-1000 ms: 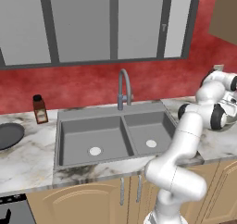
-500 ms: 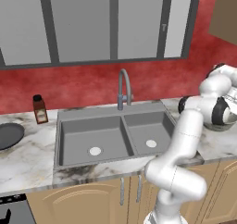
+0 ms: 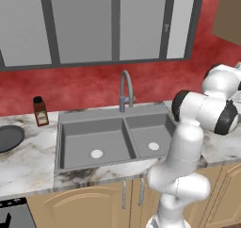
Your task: Pick the cucumber from the sink and place it in the bowl. Then pick the bowl and place it in the microwave. Then close the microwave door and press the start button.
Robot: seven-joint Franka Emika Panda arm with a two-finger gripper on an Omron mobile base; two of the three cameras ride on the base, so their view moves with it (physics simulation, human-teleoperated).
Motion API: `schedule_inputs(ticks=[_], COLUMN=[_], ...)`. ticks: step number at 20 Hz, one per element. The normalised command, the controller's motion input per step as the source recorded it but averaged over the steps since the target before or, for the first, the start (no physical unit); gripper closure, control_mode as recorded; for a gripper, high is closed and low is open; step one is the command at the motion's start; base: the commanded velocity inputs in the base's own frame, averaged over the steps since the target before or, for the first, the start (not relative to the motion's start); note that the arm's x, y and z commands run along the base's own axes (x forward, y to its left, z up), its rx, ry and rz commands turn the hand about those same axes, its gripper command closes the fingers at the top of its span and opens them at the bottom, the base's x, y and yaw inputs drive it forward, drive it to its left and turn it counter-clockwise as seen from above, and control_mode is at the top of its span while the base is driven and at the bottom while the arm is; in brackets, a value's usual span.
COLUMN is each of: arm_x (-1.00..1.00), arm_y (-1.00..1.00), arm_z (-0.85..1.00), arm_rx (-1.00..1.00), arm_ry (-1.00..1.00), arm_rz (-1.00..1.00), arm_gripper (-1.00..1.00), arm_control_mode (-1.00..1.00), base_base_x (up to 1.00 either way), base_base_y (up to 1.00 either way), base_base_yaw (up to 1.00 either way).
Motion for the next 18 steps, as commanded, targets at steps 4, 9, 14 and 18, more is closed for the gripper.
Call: schedule_inputs(ticks=[4, 9, 14, 18], arm_x=[-0.49, -0.35, 0.13, 0.53], arm_y=[0.11, -0.11, -0.21, -0.14], arm_z=[0.05, 0.24, 0.05, 0.0], arm_rx=[-0.38, -0.25, -0.16, -0.14], arm_ry=[-0.26, -0.2, -0.01, 0.1], arm_rz=[0.53, 0.47, 0.27, 0.08], arm_gripper=[-1.0, -1.0, -1.0, -1.0], arm_control_mode=[-1.0, -1.0, -1.0, -1.0], base_base_x=[0.0, 0.0, 0.0, 0.0], base_base_y=[0.0, 0.0, 0.0, 0.0], base_base_yaw=[0.0, 0.0, 0.0, 0.0])
